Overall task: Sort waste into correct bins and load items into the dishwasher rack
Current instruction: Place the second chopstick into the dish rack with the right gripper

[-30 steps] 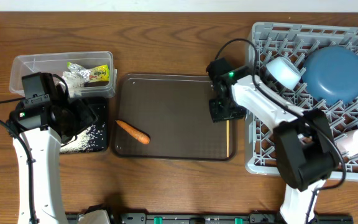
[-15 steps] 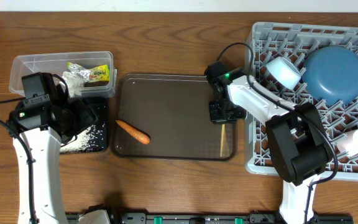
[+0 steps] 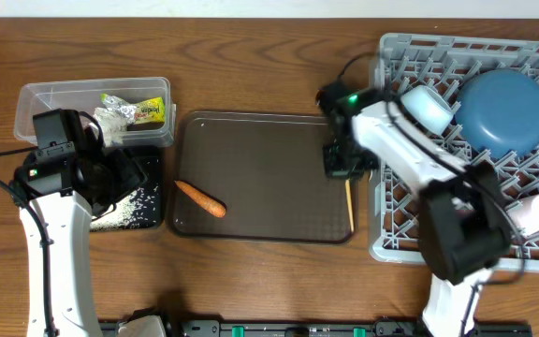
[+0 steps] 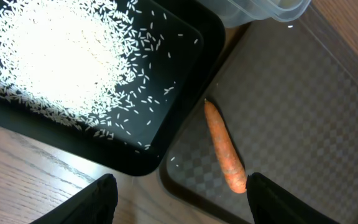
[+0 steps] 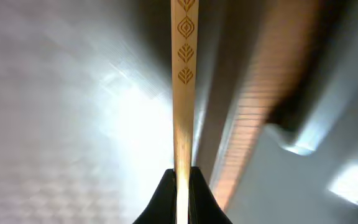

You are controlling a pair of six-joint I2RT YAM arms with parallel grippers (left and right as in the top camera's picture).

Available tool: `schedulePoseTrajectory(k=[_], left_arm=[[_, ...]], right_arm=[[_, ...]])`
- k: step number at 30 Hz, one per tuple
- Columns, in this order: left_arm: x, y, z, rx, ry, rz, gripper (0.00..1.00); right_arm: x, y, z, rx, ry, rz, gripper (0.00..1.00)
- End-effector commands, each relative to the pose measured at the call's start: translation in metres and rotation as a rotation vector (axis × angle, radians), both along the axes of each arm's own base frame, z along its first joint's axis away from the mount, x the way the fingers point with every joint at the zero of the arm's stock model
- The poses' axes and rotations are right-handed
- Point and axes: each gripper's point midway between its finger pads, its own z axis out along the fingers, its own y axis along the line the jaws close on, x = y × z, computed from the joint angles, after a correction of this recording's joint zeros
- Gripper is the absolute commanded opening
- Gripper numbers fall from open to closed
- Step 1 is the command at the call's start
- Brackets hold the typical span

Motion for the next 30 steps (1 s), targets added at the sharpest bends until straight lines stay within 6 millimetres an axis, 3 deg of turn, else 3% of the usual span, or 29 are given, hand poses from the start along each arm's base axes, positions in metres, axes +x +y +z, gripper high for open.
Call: schedulePoseTrajectory(k=[1,4,7,11,15,21,23,26,30], left_arm=[[0.000,0.002,0.002,0.002,-0.001,0.006,0.69],[0.000,0.002,0.002,0.002,-0.001,0.006,0.69],[0.000,0.002,0.002,0.002,0.000,0.006,0.69],[0.000,0.002,0.002,0.002,0.000,0.006,0.69],[0.000,0.002,0.002,0.002,0.000,0.006,0.69],[0.000,0.002,0.002,0.002,-0.001,0.006,0.69],[0.000,0.002,0.002,0.002,-0.001,0.006,0.69],[0.000,0.002,0.002,0.002,0.000,0.006,0.69],[0.000,0.001,0.002,0.001,0.001,0.006,0.69]], right_arm=[[0.024,-0.011,0.072,0.060,-0.202,0.018,0.01],[0.027,-0.030,0.099,0.076,-0.267,-0.016,0.01],[0.022,-0.051,0.103,0.056,-0.251,-0.027,0.01],[0.010,-0.078,0.087,0.014,-0.176,-0.040,0.01],[-0.002,-0.098,0.056,-0.020,-0.120,-0.084,0.01],[-0.007,-0.100,0.021,0.000,-0.112,-0.096,0.01],[-0.006,-0.099,0.019,0.001,-0.118,-0.094,0.03],[-0.005,-0.099,0.019,0.002,-0.121,-0.095,0.17],[-0.005,-0.098,0.023,0.010,-0.123,-0.095,0.25]])
